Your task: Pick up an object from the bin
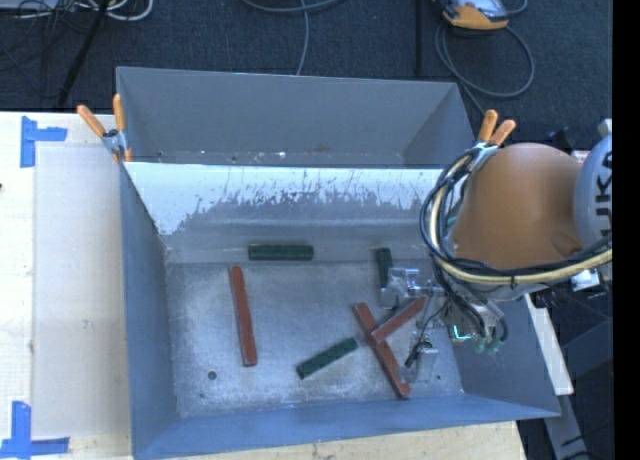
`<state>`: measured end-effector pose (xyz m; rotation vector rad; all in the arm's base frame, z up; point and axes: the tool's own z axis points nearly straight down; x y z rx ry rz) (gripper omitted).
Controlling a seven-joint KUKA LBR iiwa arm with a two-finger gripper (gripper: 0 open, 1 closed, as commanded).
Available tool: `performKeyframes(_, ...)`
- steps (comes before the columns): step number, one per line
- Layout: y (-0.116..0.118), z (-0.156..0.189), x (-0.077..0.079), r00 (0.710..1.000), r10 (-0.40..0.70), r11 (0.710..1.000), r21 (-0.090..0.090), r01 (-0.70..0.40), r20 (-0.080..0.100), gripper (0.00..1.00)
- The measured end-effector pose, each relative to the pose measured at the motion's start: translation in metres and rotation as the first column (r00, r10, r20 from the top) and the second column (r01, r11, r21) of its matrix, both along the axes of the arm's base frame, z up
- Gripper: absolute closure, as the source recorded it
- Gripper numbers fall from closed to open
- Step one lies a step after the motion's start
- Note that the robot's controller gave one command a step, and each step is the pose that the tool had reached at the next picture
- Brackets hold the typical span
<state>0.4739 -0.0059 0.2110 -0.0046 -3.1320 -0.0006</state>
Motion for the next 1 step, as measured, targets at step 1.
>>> performKeyframes(1,0.0,0.0034,0.0017,1.0,0.0,1.0,0.0,0.0,0.008,0.0)
